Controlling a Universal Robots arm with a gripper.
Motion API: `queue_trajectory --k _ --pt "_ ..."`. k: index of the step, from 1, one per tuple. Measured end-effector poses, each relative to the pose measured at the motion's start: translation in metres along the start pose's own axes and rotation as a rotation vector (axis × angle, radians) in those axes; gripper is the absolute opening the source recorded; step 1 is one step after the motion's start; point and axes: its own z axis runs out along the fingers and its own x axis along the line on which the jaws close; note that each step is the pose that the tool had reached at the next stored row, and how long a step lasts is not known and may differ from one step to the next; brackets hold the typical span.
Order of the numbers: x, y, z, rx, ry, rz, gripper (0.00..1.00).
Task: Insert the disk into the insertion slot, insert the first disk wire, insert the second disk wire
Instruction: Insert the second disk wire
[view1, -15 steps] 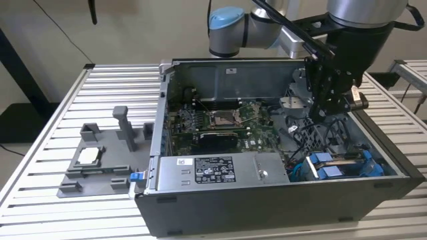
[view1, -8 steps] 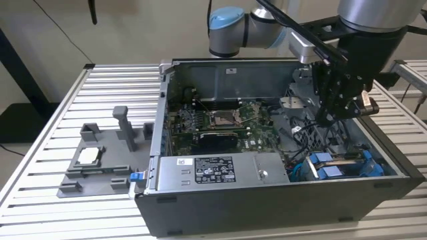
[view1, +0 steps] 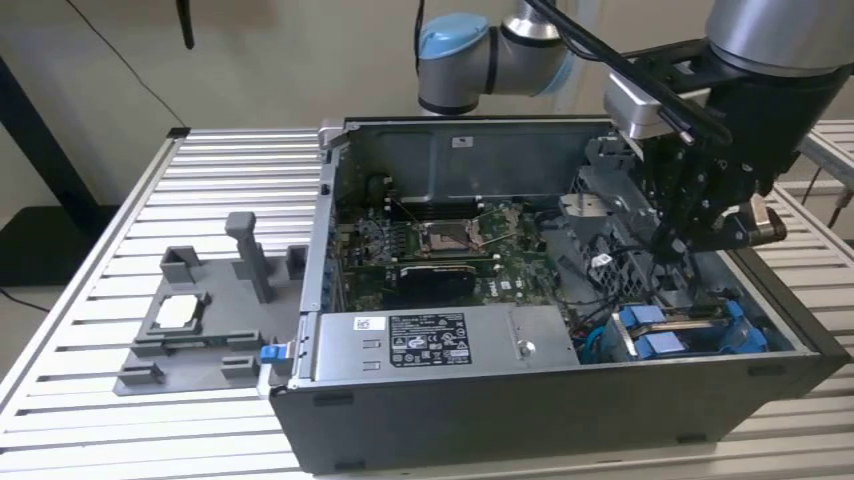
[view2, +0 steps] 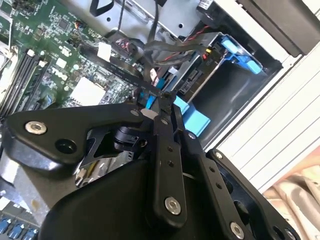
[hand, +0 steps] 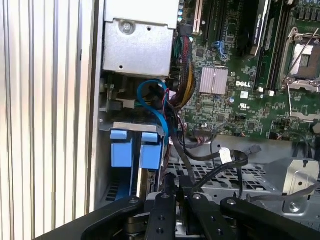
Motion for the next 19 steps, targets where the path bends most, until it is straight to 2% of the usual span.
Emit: queue_trajectory --k 8,9,12,13,14,19 --pt "0.0176 -0.0072 0.0011 -0.0047 -0.0014 0.0 0.16" --pt "0.019 -0.0069 0.0015 -0.0043 -0.0063 0.001 0.16" --pt "0.021 -0.0068 0.0018 0.0002 -0.0559 0.006 0.16" --pt "0.0217 -0.0067 0.002 0.0016 -0.0705 0.007 0.16" --pt "0.0228 -0.0068 0.0025 0.0024 -0.0798 0.008 0.16" --pt "0.0264 -0.0101 0.0079 0.0015 -0.0806 0.011 0.16"
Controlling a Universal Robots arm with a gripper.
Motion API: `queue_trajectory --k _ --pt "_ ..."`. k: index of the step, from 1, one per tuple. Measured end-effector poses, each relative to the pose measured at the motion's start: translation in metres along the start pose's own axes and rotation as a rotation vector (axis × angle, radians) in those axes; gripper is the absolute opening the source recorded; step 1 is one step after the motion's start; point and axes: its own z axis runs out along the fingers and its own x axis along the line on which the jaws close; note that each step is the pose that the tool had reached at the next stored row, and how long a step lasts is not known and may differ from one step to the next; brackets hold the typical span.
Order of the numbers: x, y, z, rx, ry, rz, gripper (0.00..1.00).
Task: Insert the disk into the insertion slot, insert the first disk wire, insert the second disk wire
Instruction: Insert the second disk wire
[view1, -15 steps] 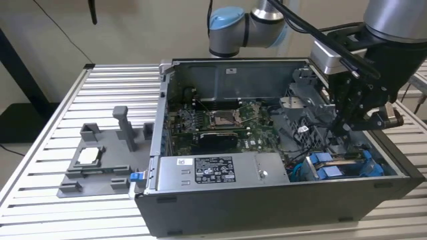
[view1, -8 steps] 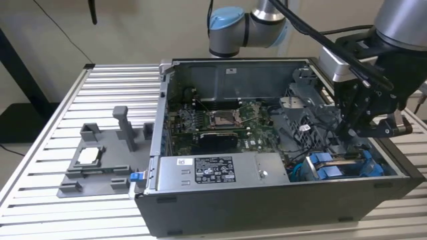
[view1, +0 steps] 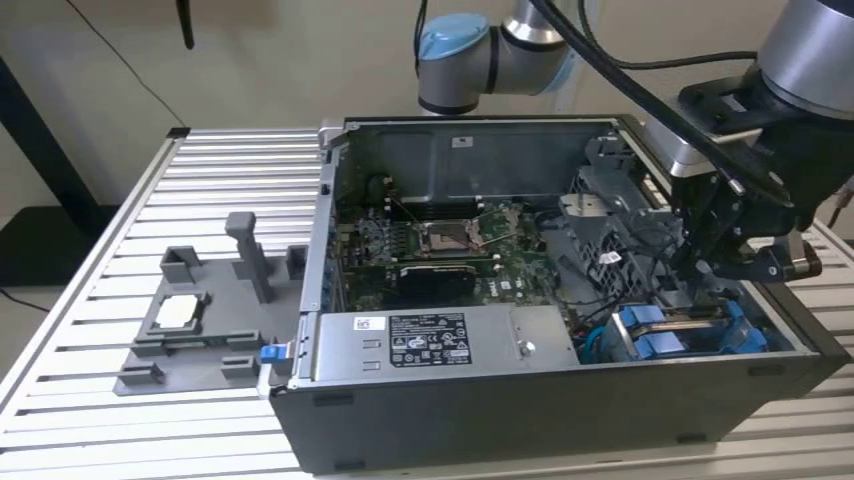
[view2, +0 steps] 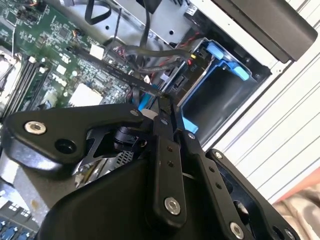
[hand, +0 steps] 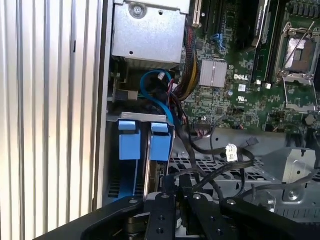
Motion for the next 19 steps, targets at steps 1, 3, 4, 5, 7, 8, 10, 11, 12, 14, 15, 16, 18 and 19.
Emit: queue_trajectory --k 1,3,4,5,7,8,10,11,12,14,15,16,18,19 --pt "0.0003 0.0 0.0017 0.0001 0.0001 0.001 0.16" --pt "0.0008 -0.0002 0.0054 0.0006 0.0005 0.004 0.16" --pt "0.001 -0.0006 0.0066 0.0007 0.0012 0.005 0.16" --pt "0.0012 -0.001 0.0078 0.0005 0.0029 0.005 0.16" --pt "0.0015 -0.001 0.0097 -0.0001 0.0108 0.005 0.16" --pt "0.0016 -0.001 0.0101 -0.0007 0.0181 0.004 0.16" --pt "0.0018 -0.001 0.0111 -0.0013 0.0261 0.004 0.16" --pt "0.0019 -0.0009 0.0123 -0.0013 0.0289 0.005 0.16" --pt "0.0021 -0.0008 0.0134 -0.0013 0.032 0.007 0.16" --pt "0.0024 -0.0009 0.0154 -0.0015 0.0387 0.009 0.16" --pt "0.0025 -0.0011 0.0163 -0.0018 0.0434 0.009 0.16" --pt "0.0027 -0.0013 0.0171 -0.0021 0.0465 0.009 0.16" --pt "0.0029 -0.0022 0.0187 -0.0022 0.048 0.009 0.16" --pt "0.0031 -0.0024 0.0196 -0.0022 0.0485 0.009 0.16"
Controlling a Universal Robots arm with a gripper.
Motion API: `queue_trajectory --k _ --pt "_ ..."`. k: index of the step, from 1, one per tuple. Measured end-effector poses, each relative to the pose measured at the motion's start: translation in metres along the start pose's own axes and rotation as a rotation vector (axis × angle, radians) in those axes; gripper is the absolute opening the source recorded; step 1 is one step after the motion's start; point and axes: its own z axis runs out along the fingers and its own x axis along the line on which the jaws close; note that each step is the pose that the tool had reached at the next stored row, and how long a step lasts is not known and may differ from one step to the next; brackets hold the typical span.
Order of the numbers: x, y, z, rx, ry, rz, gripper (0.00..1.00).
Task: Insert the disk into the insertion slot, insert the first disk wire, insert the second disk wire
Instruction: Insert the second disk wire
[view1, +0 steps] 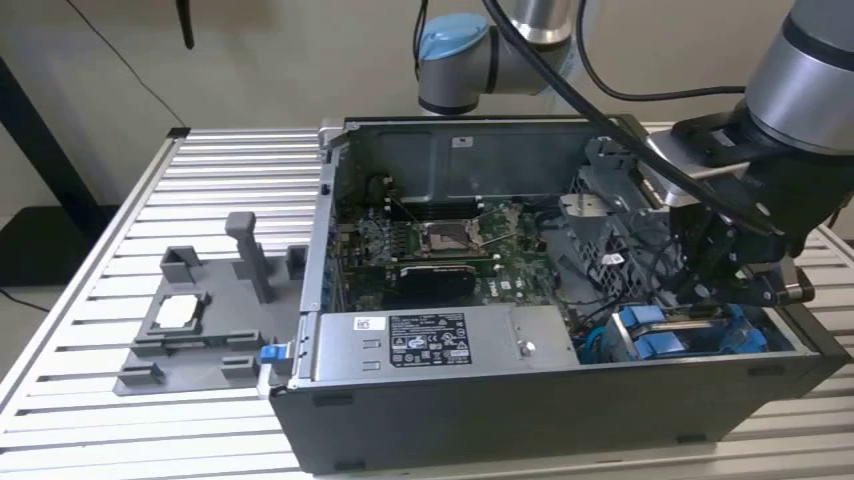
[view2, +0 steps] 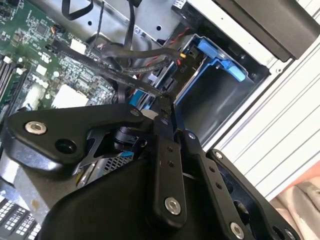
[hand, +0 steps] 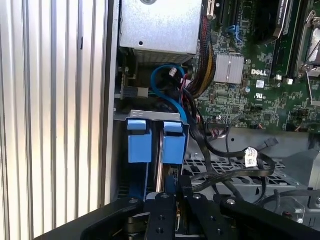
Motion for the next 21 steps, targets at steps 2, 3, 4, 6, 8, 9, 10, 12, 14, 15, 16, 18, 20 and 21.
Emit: queue_trajectory --k 2,3,4,6,8,9,10,12,14,15,16,18,20,21 --pt "0.0002 0.0001 0.0016 -0.0001 0.0006 0.0 0.16" --pt "0.0004 0.0003 0.0042 0.0 0.0004 0.0 0.16" --pt "0.0005 0.0004 0.005 0.0003 -0.0025 0.0 0.16" --pt "0.0006 0.0004 0.0069 0.0006 -0.0067 0.001 0.16" --pt "0.0008 -0.0005 0.0087 0.0004 -0.007 0.002 0.16" --pt "0.0008 -0.0011 0.0094 0.0004 -0.0071 0.002 0.16" --pt "0.0009 -0.0015 0.0101 0.0004 -0.0071 0.002 0.16" --pt "0.001 -0.002 0.0115 0.0004 -0.0068 0.004 0.16" --pt "0.0009 -0.0024 0.0126 0.0006 -0.0071 0.006 0.16" --pt "0.001 -0.0025 0.0129 0.0008 -0.0079 0.007 0.16" --pt "0.0008 -0.0026 0.0134 0.001 -0.0085 0.009 0.16" --pt "0.0008 -0.003 0.0141 0.0013 -0.0095 0.011 0.16" --pt "0.0008 -0.0037 0.0148 0.0015 -0.0104 0.013 0.16" --pt "0.0009 -0.0044 0.0152 0.0017 -0.011 0.014 0.16"
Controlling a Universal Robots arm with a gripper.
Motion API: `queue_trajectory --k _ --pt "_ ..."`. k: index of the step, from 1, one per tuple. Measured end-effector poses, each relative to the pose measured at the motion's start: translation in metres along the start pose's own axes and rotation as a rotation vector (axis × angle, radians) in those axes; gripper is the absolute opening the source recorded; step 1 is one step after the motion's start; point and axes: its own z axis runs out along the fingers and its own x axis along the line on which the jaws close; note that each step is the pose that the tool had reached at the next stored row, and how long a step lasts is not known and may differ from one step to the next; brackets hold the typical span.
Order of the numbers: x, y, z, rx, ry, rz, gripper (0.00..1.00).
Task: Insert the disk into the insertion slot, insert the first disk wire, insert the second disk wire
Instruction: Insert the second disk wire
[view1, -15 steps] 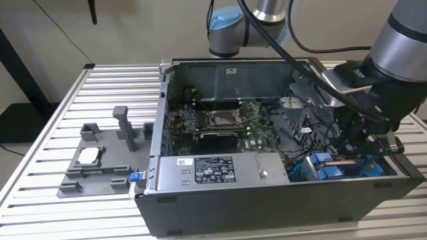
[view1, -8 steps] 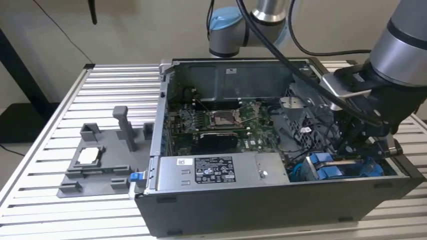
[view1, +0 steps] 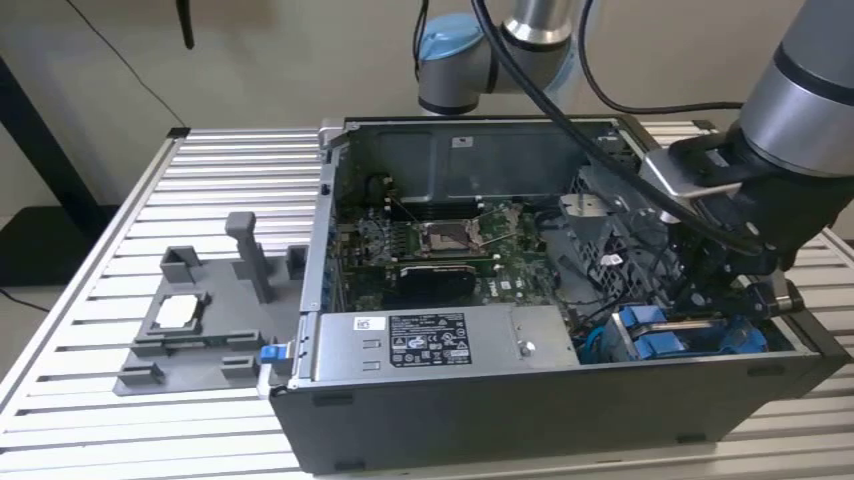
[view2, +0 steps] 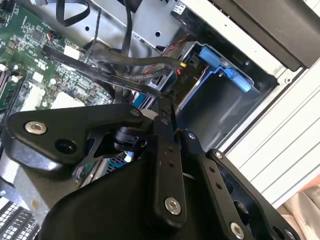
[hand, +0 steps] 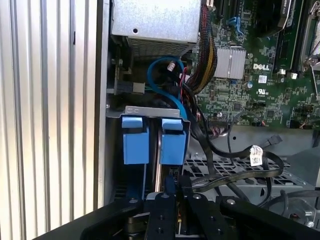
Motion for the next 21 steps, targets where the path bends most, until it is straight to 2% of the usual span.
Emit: queue_trajectory --k 13,15,16,17,18,21 --pt "0.0005 -0.0005 0.0052 0.0045 0.0047 0.043 0.16" --pt "0.0006 -0.0005 0.0058 0.0052 0.0048 0.049 0.17" --pt "0.0006 -0.0006 0.0059 0.0054 0.005 0.05 0.23" --pt "0.0006 -0.0005 0.0059 0.0055 0.0052 0.052 0.23" --pt "0.0006 -0.0005 0.006 0.0056 0.0051 0.053 0.3" --pt "0.0003 -0.0008 0.0031 0.0057 0.0054 0.055 0.3"
